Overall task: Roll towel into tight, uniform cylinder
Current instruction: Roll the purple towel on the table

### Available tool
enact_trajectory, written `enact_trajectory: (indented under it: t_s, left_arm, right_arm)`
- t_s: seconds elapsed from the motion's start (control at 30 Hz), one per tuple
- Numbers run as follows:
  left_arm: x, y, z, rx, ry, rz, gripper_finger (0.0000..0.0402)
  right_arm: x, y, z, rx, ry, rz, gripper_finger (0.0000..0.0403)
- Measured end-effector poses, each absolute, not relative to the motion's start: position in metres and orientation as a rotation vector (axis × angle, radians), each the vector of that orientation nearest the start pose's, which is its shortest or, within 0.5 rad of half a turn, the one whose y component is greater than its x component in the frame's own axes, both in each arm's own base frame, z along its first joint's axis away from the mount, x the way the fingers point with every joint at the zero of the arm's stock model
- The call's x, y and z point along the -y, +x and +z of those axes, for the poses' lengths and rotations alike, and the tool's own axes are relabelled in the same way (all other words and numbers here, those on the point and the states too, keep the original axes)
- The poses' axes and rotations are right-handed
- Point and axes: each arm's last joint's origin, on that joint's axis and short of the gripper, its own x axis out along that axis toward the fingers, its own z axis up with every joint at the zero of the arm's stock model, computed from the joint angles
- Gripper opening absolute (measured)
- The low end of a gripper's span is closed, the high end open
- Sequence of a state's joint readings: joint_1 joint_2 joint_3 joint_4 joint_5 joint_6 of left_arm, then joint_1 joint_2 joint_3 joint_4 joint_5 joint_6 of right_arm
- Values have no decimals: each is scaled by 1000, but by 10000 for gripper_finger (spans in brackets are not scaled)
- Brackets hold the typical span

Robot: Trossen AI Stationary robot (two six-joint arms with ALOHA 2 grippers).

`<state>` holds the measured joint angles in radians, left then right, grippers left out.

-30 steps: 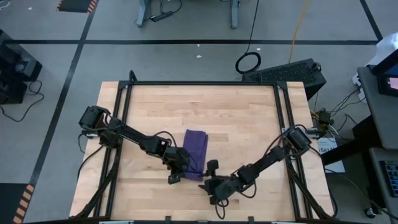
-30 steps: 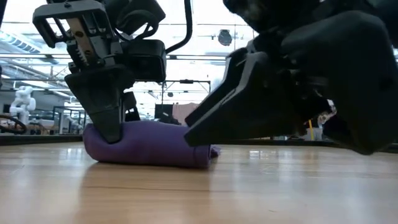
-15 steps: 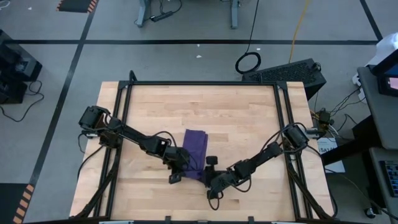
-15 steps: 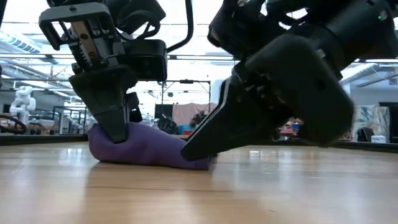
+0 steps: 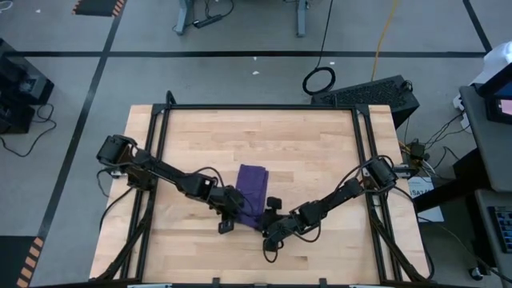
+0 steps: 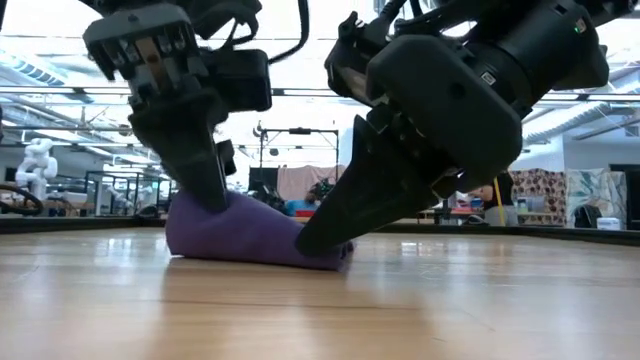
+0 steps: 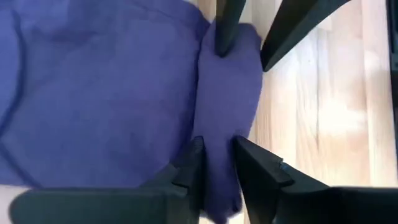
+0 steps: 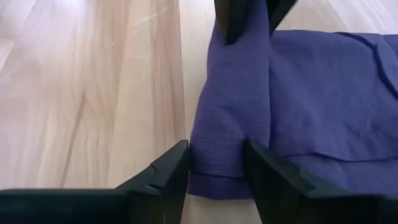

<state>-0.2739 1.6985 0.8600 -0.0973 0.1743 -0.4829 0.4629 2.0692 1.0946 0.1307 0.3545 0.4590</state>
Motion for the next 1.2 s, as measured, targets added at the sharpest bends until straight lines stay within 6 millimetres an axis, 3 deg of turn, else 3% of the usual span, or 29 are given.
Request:
enact_trajectory:
  t_s: [0.3, 0.47, 0.67, 0.8, 0.97, 1.2]
  left_arm:
    - [102, 288, 179, -973, -331, -251, 147]
    - [128, 284, 184, -845, -151, -241, 175]
    - [168, 276, 164, -745, 164, -153, 213]
    - [181, 270, 151, -719, 348, -65, 247]
    - [187, 267, 145, -714, 508, -76, 275]
    - [177, 274, 128, -796, 604, -119, 278]
  right_arm:
    - [-166, 359, 93, -801, 141, -67, 58]
    - [-160, 362, 93, -817, 239, -68, 31]
    - [-148, 368, 93, -851, 389, -44, 32]
    - [-141, 371, 93, -872, 454, -28, 30]
    - [-138, 372, 93, -879, 470, -20, 29]
    - [-139, 374, 94, -875, 496, 19, 31]
